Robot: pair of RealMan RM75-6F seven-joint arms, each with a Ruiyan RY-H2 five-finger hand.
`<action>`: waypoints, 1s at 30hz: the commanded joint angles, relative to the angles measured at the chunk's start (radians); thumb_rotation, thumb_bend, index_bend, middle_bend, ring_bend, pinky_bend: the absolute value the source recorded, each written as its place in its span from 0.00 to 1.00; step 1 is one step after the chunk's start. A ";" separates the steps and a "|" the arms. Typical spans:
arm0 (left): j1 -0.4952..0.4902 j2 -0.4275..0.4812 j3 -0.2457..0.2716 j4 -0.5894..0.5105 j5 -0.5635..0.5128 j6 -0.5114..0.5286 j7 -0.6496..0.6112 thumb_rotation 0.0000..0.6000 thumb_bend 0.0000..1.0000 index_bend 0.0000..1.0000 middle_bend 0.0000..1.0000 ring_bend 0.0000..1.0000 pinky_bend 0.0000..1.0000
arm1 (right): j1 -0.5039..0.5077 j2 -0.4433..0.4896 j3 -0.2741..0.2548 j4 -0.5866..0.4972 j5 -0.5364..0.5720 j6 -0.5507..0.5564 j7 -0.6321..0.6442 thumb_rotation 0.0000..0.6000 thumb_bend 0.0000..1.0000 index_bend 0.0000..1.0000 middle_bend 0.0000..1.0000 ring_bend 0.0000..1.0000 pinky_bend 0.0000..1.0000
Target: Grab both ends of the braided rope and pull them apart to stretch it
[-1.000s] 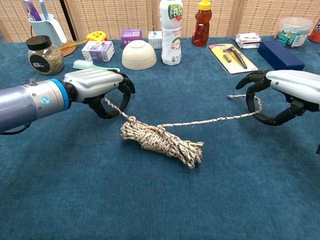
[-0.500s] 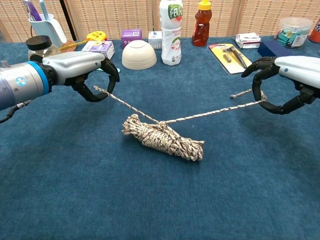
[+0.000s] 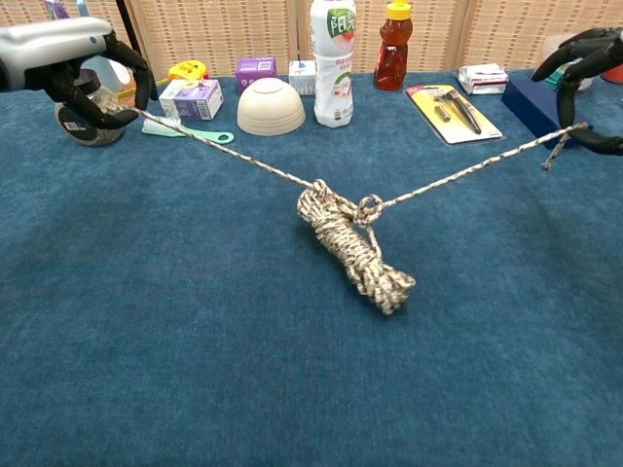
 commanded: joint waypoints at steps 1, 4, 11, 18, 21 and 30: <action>0.015 0.038 -0.005 -0.018 -0.007 0.006 -0.017 1.00 0.48 0.75 0.35 0.17 0.00 | -0.012 0.025 0.008 -0.009 0.009 0.013 0.001 1.00 0.51 0.64 0.19 0.01 0.00; 0.023 0.068 -0.007 -0.023 -0.014 0.005 -0.027 1.00 0.48 0.75 0.35 0.17 0.00 | -0.020 0.047 0.011 -0.012 0.017 0.019 0.001 1.00 0.51 0.64 0.20 0.01 0.00; 0.041 0.122 -0.012 -0.016 -0.032 0.004 -0.051 1.00 0.48 0.75 0.35 0.17 0.00 | -0.044 0.088 0.017 -0.006 0.037 0.031 0.019 1.00 0.51 0.64 0.20 0.01 0.00; 0.052 0.151 -0.015 -0.016 -0.037 0.007 -0.068 1.00 0.48 0.75 0.35 0.17 0.00 | -0.062 0.107 0.022 0.001 0.048 0.047 0.032 1.00 0.51 0.64 0.20 0.01 0.00; 0.062 0.167 -0.014 -0.016 -0.037 0.013 -0.076 1.00 0.48 0.75 0.35 0.17 0.00 | -0.071 0.119 0.025 0.004 0.055 0.054 0.037 1.00 0.51 0.64 0.20 0.01 0.00; 0.088 0.218 -0.015 -0.028 -0.030 0.031 -0.102 1.00 0.48 0.75 0.35 0.17 0.00 | -0.097 0.153 0.031 0.004 0.063 0.081 0.052 1.00 0.51 0.64 0.20 0.01 0.00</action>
